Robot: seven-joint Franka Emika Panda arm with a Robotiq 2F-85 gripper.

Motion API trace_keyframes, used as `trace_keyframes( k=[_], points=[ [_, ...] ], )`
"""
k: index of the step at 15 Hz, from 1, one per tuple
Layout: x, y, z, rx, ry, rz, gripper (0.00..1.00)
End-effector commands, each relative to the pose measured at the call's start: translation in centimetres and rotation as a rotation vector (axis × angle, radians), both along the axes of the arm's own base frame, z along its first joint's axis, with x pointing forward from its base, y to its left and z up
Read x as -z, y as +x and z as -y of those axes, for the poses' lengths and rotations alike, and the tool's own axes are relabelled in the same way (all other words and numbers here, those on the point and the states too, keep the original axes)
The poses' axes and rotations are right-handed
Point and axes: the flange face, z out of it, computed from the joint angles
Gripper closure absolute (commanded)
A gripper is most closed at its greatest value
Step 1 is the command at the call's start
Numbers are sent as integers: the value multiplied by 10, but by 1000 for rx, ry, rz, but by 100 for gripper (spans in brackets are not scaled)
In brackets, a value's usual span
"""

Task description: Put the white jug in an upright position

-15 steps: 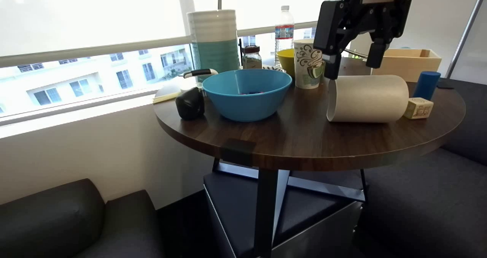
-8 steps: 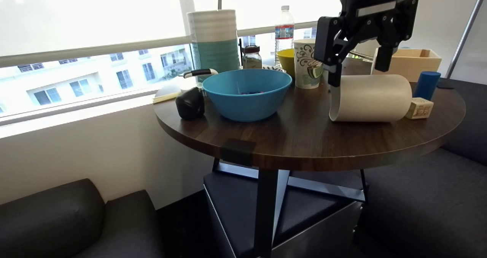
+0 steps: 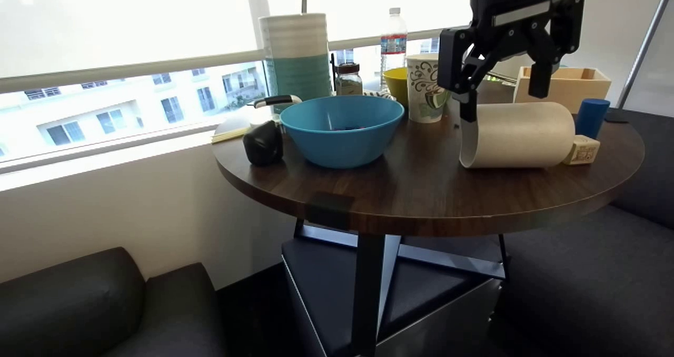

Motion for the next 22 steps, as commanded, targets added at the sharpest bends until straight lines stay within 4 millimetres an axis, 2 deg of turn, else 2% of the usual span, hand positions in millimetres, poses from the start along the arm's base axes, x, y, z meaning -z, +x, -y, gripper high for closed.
trace_keyframes(
  k=[1, 6, 10, 11, 12, 14, 19, 22],
  points=[
    [1, 8, -2, 30, -35, -24, 0],
    [5, 15, 4, 44, -29, -53, 1],
    [2, 19, 8, 53, -21, -56, 21],
    [1, 19, 9, 55, -19, -56, 20],
    [-1, 20, 9, 55, -16, -52, 40],
    [-3, 21, 11, 58, -12, -48, 46],
    [-16, 26, 15, 63, 7, -17, 78],
    [-23, 27, 17, 60, 10, 6, 91]
  ],
)
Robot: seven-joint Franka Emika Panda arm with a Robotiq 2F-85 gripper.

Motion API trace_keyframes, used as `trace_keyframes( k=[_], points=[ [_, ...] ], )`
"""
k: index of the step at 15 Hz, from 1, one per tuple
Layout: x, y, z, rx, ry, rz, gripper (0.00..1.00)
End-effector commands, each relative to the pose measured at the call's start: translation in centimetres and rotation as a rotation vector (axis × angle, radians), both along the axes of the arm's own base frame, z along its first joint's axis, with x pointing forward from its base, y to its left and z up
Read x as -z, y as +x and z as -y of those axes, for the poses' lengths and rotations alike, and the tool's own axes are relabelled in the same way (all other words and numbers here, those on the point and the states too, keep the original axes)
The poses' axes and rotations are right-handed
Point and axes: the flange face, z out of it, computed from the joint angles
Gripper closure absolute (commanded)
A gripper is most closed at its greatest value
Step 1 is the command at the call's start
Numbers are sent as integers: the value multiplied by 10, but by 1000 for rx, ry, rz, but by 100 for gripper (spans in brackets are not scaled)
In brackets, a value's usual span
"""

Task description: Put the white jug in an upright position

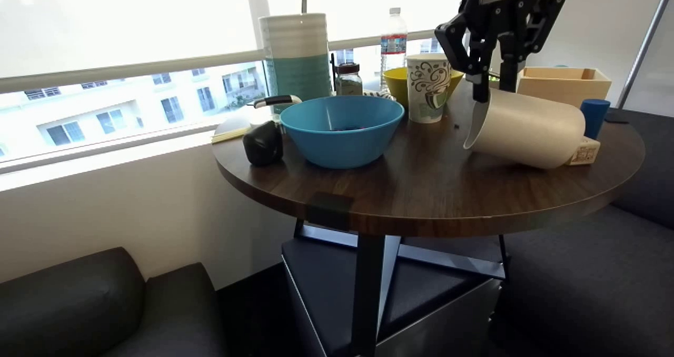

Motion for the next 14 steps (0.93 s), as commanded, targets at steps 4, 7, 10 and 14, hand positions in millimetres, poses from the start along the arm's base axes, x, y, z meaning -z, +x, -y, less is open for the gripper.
trace_keyframes(
  k=[4, 7, 10, 14],
  points=[
    [-12, 3, 2, 0, -4, 33, 100],
    [-14, 3, 2, 1, -8, 40, 99],
    [-16, 1, 0, -18, -22, 49, 99],
    [-22, -8, 3, -189, -132, 119, 99]
  ],
)
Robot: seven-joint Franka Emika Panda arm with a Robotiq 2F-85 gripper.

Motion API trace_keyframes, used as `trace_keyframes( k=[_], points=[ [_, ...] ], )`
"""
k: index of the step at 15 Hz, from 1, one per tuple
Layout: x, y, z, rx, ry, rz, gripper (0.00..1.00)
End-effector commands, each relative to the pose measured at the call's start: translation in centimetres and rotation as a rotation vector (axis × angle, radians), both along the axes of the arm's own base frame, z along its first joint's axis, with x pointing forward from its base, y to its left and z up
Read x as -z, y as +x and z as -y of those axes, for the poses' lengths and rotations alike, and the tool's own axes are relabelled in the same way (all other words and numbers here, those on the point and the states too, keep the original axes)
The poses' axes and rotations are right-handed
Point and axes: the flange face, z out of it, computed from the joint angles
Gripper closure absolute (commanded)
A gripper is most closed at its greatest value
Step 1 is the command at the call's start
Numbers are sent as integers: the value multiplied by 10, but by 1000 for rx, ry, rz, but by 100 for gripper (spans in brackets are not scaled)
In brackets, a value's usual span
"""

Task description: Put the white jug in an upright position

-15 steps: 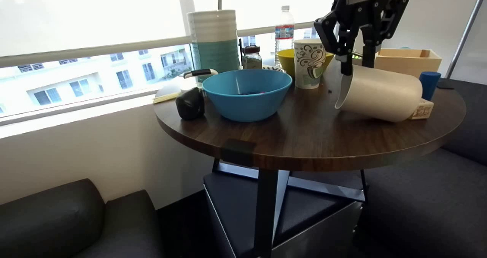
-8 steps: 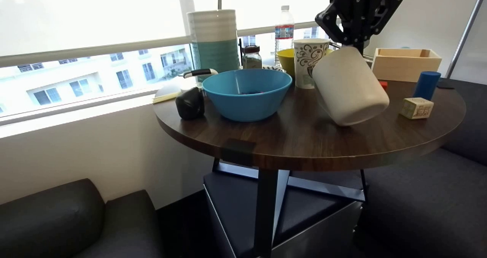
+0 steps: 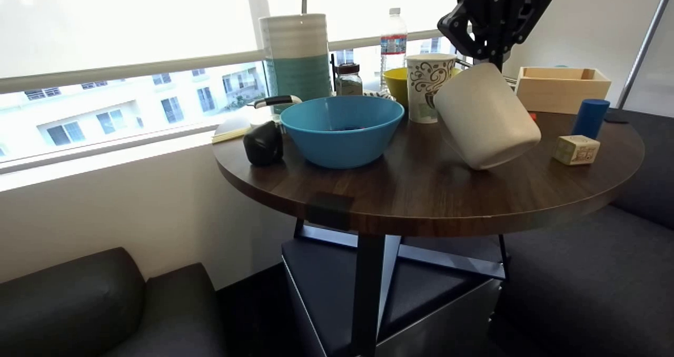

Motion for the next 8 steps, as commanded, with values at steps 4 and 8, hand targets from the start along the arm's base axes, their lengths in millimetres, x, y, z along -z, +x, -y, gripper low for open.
trace_keyframes(
  k=[4, 8],
  points=[
    [-16, -22, 8, -273, -36, 172, 99],
    [-9, -31, 25, -430, 66, 259, 99]
  ],
)
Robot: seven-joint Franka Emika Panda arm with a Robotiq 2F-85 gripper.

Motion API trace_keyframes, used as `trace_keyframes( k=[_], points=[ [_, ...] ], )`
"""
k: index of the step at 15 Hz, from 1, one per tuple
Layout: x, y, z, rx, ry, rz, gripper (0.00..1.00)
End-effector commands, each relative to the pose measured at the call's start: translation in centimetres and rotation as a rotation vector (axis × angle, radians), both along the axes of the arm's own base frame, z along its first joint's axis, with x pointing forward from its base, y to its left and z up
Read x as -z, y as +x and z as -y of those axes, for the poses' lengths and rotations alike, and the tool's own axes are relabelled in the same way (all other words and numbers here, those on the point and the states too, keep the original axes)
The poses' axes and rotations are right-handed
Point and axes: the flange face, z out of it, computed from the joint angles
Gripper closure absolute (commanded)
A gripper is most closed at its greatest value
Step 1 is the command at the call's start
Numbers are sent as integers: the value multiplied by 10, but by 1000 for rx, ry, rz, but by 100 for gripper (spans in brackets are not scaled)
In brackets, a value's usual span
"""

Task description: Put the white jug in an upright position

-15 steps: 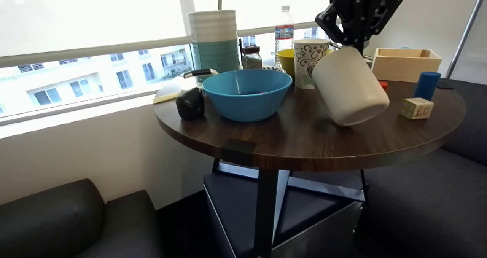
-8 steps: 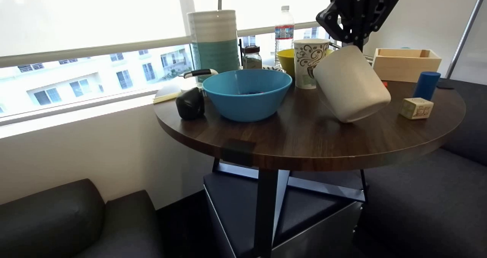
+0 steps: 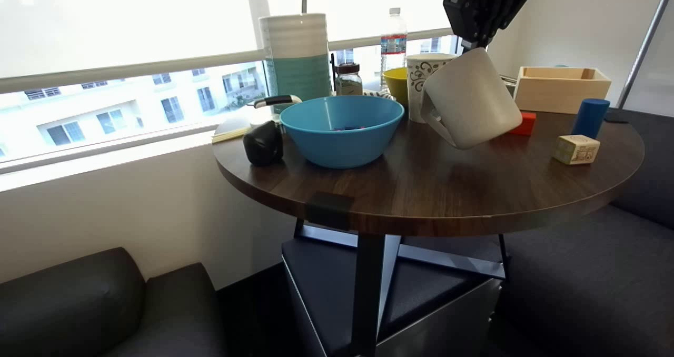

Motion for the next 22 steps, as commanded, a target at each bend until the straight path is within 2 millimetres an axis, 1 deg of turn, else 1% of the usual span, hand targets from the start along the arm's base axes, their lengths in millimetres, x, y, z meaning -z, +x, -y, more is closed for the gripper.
trace_keyframes(
  k=[1, 4, 6, 8, 11, 12, 15, 16, 17, 22],
  points=[
    [8, -19, 21, -157, 73, 65, 99],
    [17, -26, 39, -304, 109, 99, 99],
    [18, -31, 47, -400, 123, 132, 99],
    [18, -36, 51, -500, 131, 159, 99],
    [23, -43, 56, -604, 145, 182, 99],
    [12, -32, 55, -628, 153, 183, 99],
    [10, -33, 60, -671, 163, 191, 99],
    [9, -33, 62, -677, 159, 190, 71],
    [8, -32, 64, -685, 154, 191, 70],
    [8, -31, 70, -705, 145, 192, 37]
  ],
)
